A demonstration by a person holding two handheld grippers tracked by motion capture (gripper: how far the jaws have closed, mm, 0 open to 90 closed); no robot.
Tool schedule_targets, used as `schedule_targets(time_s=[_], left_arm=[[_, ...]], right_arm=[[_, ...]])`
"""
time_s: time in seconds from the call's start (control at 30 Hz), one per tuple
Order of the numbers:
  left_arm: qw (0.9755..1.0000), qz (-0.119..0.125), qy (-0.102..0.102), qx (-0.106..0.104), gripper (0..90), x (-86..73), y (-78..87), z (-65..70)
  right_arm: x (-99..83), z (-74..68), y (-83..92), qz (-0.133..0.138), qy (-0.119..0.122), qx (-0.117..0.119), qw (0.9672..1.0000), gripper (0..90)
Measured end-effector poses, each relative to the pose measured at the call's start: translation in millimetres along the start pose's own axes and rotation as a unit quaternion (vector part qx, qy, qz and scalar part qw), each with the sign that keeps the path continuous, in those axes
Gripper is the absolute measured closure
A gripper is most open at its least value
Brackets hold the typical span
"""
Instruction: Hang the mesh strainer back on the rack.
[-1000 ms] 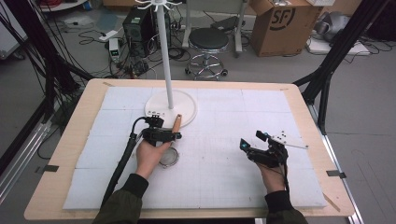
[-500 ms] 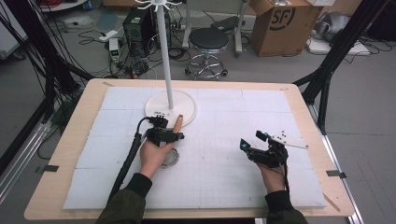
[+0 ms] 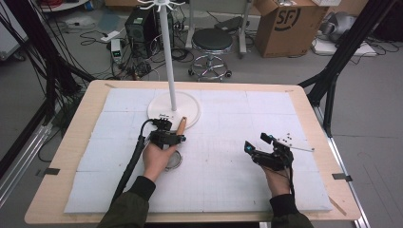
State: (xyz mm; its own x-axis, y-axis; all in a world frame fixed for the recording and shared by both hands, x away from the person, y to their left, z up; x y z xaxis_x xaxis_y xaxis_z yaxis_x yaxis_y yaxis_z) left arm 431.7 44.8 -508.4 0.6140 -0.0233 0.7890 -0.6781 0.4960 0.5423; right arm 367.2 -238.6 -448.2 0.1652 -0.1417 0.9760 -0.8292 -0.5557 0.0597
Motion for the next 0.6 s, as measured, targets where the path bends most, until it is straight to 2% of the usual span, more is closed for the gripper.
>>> schedule_targets(time_s=[0.2, 0.6], left_arm=[[0.9999, -0.005, -0.005, 0.014, 67.2, 0.2, -0.4, 0.1], [0.9998, -0.013, -0.014, 0.002, 70.3, 0.6, 0.1, -2.0]], right_arm=[[0.0, 0.6, 0.5, 0.0, 0.001, -0.002, 1.0, 16.6], [0.0, 1.2, 1.0, -0.001, 0.002, -0.003, 1.0, 16.7]])
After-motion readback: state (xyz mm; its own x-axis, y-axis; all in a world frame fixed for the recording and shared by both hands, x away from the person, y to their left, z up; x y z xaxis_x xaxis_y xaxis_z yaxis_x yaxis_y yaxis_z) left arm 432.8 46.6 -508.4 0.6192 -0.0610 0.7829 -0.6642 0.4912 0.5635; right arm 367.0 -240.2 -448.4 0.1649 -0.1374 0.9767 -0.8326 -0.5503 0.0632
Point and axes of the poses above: each handheld gripper's, and its own axes: y roughly backward along the jaws, x roughly out of its top, z roughly to its right, the point moved 9 cm from there along -y, roughly forward along the jaws, and after that the axes turned 13 degrees about z, right-handed, at the moved point
